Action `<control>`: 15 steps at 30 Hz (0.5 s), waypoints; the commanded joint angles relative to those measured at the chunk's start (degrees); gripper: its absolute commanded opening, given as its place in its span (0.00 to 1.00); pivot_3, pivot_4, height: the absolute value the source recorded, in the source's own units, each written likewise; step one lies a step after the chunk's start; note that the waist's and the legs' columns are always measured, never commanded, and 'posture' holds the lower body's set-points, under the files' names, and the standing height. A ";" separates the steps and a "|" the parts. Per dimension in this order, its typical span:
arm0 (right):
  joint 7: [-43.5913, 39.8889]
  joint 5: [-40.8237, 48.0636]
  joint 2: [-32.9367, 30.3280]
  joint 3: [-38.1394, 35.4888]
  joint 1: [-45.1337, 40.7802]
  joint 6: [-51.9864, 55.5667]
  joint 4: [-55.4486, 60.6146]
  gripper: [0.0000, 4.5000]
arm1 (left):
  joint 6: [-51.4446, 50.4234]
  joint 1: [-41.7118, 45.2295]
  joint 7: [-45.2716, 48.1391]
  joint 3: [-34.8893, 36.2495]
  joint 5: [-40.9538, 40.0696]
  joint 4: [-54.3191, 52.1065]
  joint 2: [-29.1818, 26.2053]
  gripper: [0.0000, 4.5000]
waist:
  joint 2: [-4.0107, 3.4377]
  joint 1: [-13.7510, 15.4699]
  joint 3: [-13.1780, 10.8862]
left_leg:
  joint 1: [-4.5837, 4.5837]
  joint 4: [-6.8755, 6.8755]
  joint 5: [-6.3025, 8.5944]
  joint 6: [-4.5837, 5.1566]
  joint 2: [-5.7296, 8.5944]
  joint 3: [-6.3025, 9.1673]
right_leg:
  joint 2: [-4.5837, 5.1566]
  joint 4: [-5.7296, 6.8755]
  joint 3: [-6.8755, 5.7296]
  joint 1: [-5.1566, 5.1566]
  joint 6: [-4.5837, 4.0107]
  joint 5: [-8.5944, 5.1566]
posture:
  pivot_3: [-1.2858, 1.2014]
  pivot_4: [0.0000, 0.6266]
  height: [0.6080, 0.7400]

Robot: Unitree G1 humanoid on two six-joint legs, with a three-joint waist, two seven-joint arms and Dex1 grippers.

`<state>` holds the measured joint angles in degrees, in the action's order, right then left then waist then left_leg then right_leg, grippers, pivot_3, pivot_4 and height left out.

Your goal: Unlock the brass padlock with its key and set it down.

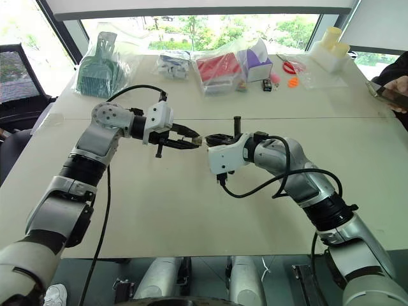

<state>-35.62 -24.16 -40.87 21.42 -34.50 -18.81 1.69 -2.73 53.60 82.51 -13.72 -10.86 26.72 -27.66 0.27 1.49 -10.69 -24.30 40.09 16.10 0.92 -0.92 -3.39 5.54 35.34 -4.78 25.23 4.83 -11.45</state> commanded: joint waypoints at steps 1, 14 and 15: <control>5.35 -0.86 -0.37 -2.66 -0.25 -9.70 -1.49 0.53 | -4.21 0.74 2.25 1.92 -3.11 -4.06 -1.26 0.16 | 0.00 -0.57 0.00 | 0.00 0.00 -0.01 -0.01 0.00 0.01 | 0.00 0.00 0.00 0.00 0.00 0.00 | 0.52 0.24 1.00; 10.75 -3.08 2.16 -3.24 -2.99 -21.48 -6.25 0.75 | -7.19 0.98 3.81 2.26 -3.42 -4.59 -1.37 0.16 | 0.00 -0.77 0.00 | 0.02 0.00 -0.01 -0.02 -0.01 0.02 | 0.00 0.01 0.01 -0.02 0.00 0.00 | 0.52 0.24 1.00; 10.82 -3.16 2.26 -3.13 -3.07 -21.86 -6.30 0.75 | -7.26 1.02 3.84 2.32 -3.45 -4.55 -1.34 0.16 | 0.00 -0.76 0.00 | 0.02 0.00 -0.01 -0.02 -0.01 0.02 | 0.00 0.00 0.01 -0.03 0.00 0.00 | 0.52 0.24 1.00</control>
<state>-25.66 -27.13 -38.97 19.68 -36.47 -39.46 -5.04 -9.76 53.61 86.11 -12.67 -13.23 23.86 -28.65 0.27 0.73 -10.69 -24.29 40.09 16.09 0.90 -0.93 -3.37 5.54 35.34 -4.77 25.20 4.82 -11.45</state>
